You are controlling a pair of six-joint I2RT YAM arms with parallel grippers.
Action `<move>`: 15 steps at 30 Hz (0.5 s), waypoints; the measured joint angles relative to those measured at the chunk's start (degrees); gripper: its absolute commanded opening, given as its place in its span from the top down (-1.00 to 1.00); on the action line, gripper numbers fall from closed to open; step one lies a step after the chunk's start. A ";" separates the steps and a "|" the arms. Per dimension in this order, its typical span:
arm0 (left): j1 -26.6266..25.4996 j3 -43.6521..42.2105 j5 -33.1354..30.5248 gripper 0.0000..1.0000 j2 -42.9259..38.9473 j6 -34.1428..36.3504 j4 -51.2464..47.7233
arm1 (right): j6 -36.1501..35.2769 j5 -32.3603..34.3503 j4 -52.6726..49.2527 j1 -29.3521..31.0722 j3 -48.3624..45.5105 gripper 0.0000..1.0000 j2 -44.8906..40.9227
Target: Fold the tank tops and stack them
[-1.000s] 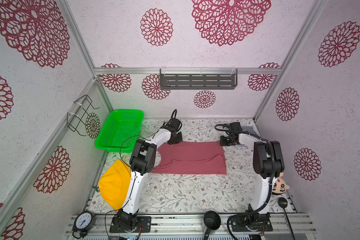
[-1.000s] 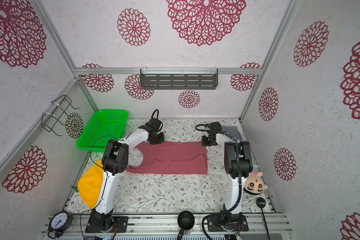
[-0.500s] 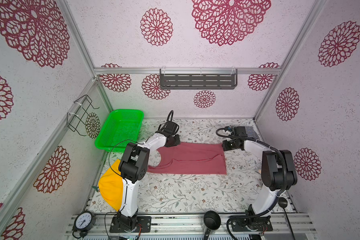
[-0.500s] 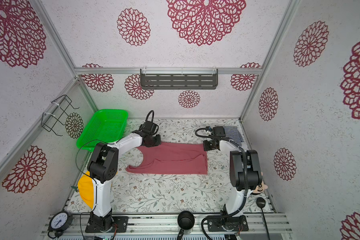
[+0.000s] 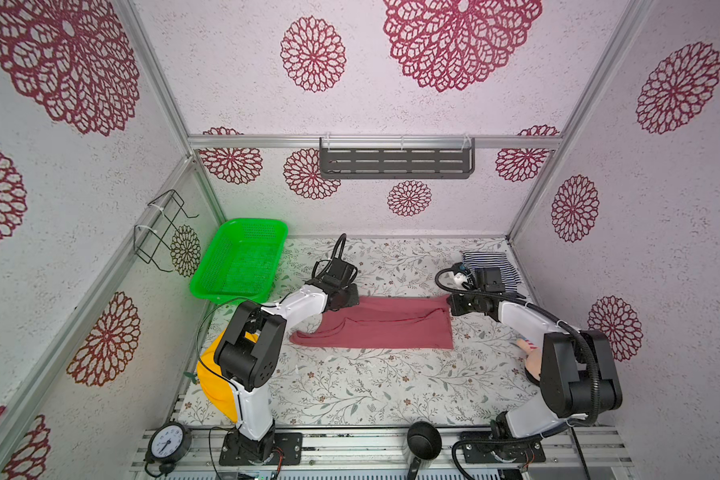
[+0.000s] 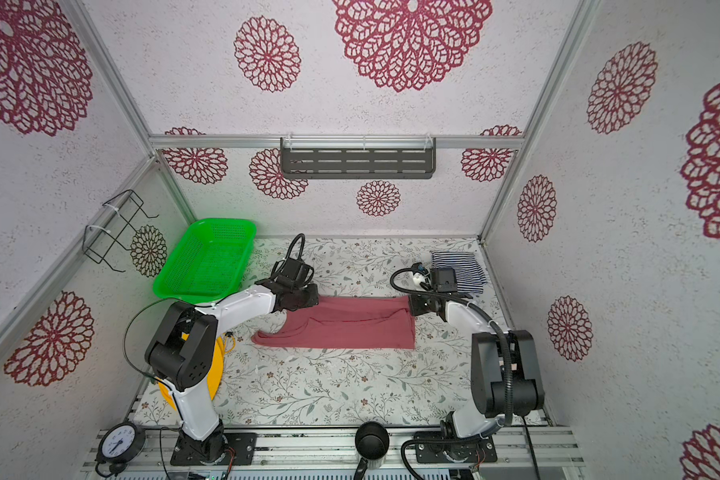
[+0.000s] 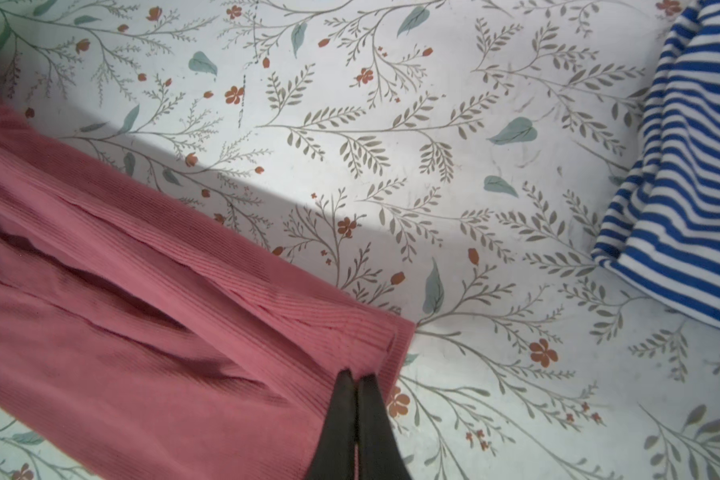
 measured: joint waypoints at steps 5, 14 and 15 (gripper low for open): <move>-0.57 -4.87 -1.40 1.00 -2.75 -1.66 1.44 | 0.13 -1.20 0.55 0.20 -2.71 1.00 -3.28; -3.02 -10.86 -3.98 -0.02 -7.48 -5.44 2.34 | 1.49 -2.84 0.55 0.35 -7.34 0.40 -8.98; -3.23 -11.43 -4.07 -0.14 -8.44 -5.70 2.14 | 1.97 -2.62 0.15 0.33 -7.61 0.24 -10.05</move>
